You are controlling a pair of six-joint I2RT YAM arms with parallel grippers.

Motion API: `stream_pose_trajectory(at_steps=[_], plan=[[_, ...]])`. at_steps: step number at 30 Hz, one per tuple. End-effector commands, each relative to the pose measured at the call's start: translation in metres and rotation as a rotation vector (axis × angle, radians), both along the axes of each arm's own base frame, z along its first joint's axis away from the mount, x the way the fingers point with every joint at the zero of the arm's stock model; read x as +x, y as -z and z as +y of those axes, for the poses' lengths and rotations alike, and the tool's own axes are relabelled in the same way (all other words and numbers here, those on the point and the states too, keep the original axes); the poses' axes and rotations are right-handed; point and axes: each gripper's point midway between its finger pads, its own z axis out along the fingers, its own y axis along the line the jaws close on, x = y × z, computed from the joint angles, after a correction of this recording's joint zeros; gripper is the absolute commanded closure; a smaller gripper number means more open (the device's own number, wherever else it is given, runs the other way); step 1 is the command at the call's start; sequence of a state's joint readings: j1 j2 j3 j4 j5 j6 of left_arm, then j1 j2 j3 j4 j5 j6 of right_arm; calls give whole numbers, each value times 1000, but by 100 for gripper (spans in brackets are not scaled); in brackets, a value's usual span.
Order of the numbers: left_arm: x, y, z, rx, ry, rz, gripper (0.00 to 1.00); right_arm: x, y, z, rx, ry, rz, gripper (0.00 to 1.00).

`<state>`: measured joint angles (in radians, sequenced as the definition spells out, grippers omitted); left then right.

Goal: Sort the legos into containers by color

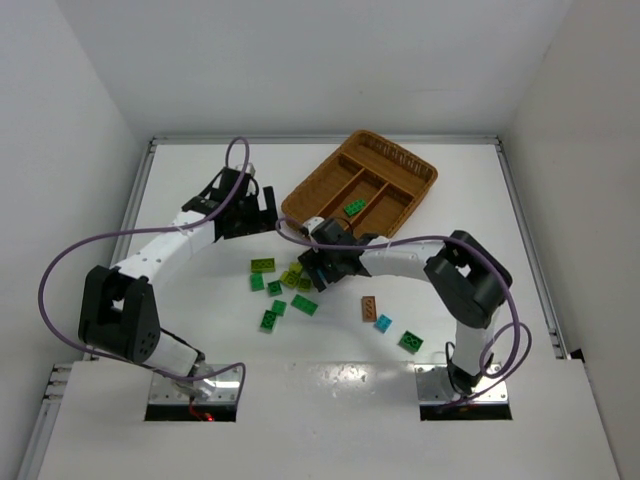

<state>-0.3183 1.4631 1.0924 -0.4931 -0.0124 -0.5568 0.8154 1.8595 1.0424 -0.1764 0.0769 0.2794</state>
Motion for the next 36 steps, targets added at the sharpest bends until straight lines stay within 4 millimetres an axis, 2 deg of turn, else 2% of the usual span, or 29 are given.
stream_pose_trajectory(at_steps=[1,2,4,6,7,8,9,12,13,15,16,17,18,20,21,22,23,24,25,27,29,31,32,33,34,36], plan=[[3,-20,3,-17,11,-45,0,22,-19,17,66,7,-83,23],[3,-20,3,-17,11,-45,0,22,-15,15,53,12,-81,21],[3,-20,3,-17,11,-45,0,26,-21,16,47,17,-85,18],[2,-23,3,-20,11,-53,0,23,-20,16,57,51,-62,18],[2,-23,3,-20,11,-53,0,25,-25,16,66,70,-75,20],[1,-19,5,-11,5,-47,0,20,-22,16,64,70,-63,20],[1,-19,5,-11,5,-47,0,22,-27,19,84,77,-74,20],[1,-19,5,-11,5,-47,0,7,-28,43,140,2,-40,20],[1,-16,5,-8,5,-38,0,3,-25,49,146,-20,-21,21],[1,-16,5,-8,5,-38,0,-7,-29,70,184,-78,2,24],[1,-16,5,-8,5,-38,0,-11,-29,76,191,-95,9,29],[1,-16,5,-2,12,-40,0,-12,-37,85,211,-111,3,30],[1,-16,5,-2,12,-40,0,-21,-37,89,208,-126,26,33],[1,-16,5,-2,12,-40,0,-27,-45,92,211,-139,14,33],[1,-16,5,-2,12,-40,0,-30,-48,92,204,-124,8,33],[1,-16,5,-2,12,-40,0,-30,-42,77,159,-93,-7,33],[2,-16,8,-2,3,-40,0,-27,-53,72,169,-64,-34,33],[4,-19,8,-4,2,-48,0,-26,-54,65,162,-20,-48,33],[4,-19,8,-5,2,-48,0,-22,-51,52,132,15,-83,28],[4,-19,8,-5,2,-48,0,-13,-58,42,116,83,-134,19],[4,-19,8,-5,2,-48,0,-7,-54,33,82,119,-133,17],[4,-19,8,-5,2,-48,0,3,-55,34,47,154,-148,15],[4,-19,8,-5,2,-48,0,3,-48,30,21,159,-143,15],[4,-19,8,-5,2,-48,0,8,-53,37,27,160,-147,15],[4,-19,8,-5,2,-48,0,11,-43,34,-6,160,-132,15],[4,-19,8,-5,2,-48,0,17,-44,43,-7,141,-134,14]])
